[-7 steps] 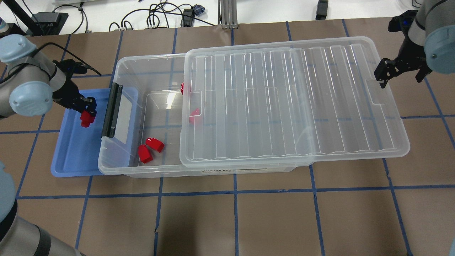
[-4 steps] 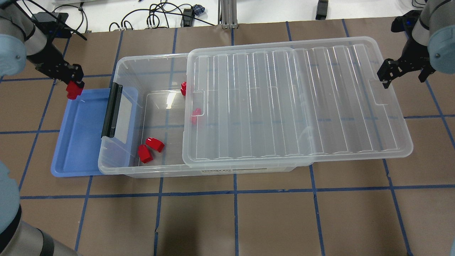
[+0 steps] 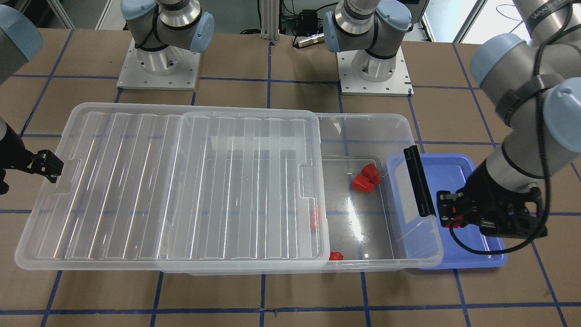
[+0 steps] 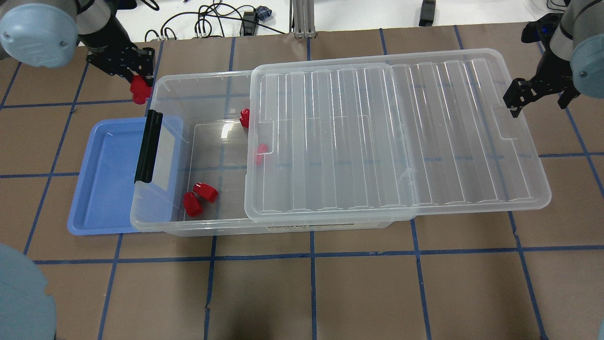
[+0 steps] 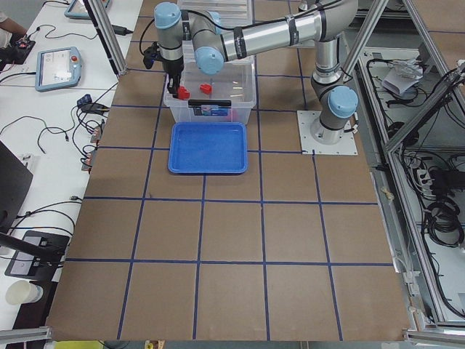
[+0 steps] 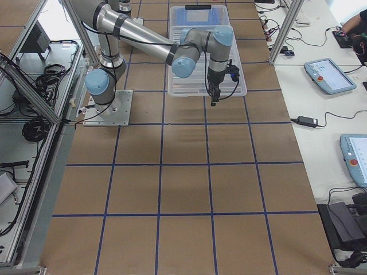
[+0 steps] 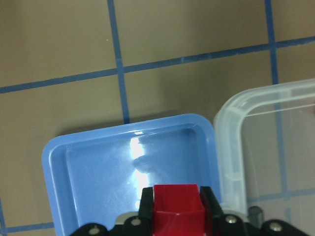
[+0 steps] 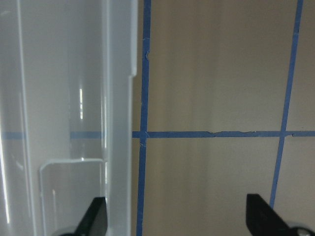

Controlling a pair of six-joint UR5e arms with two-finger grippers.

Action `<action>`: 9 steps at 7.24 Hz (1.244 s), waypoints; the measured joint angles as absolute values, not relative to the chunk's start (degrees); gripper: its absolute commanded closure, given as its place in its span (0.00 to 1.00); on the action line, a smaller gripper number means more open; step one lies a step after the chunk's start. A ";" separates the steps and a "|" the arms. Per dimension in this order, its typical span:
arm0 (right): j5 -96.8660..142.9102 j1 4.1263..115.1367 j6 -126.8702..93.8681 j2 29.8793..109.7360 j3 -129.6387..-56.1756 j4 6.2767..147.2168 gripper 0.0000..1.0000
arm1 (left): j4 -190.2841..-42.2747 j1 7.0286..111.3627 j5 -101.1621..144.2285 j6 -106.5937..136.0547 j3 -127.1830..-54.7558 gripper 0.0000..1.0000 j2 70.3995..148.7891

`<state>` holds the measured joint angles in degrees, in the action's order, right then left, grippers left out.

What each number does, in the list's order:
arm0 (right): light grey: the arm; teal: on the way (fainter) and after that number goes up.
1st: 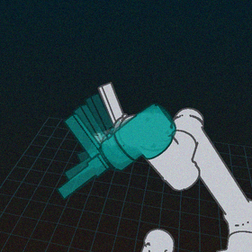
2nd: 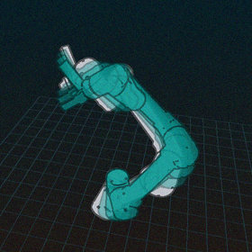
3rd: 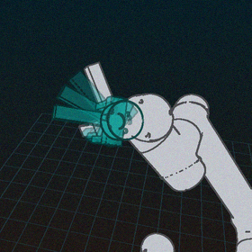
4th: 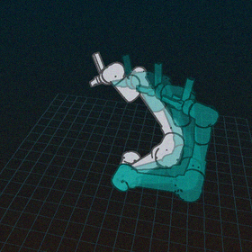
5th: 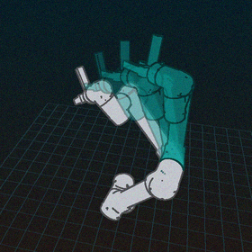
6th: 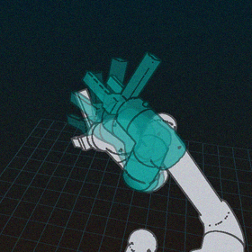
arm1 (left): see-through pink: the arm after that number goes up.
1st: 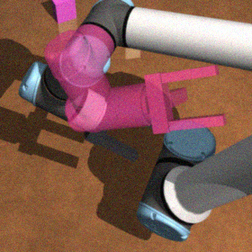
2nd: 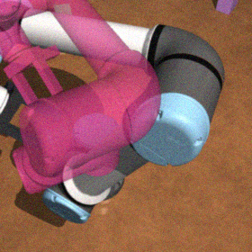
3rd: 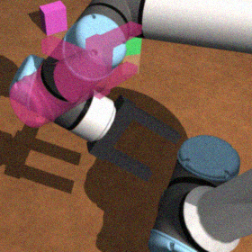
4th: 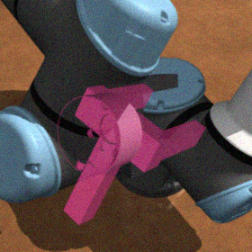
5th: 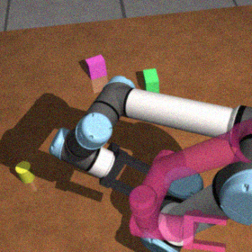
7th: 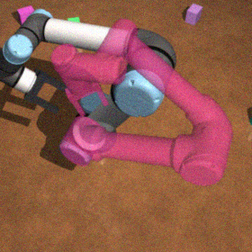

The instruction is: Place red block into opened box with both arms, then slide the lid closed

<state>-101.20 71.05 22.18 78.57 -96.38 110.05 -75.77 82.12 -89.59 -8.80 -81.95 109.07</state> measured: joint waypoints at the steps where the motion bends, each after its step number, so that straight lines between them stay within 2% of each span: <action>1: -101.28 71.03 22.33 78.59 -96.41 110.16 0.00 | -75.19 84.62 -89.39 -3.78 -83.70 0.80 108.88; 9: -100.71 71.27 22.19 80.28 -94.62 107.58 0.00 | -65.16 89.01 -89.10 3.37 -95.45 0.80 111.02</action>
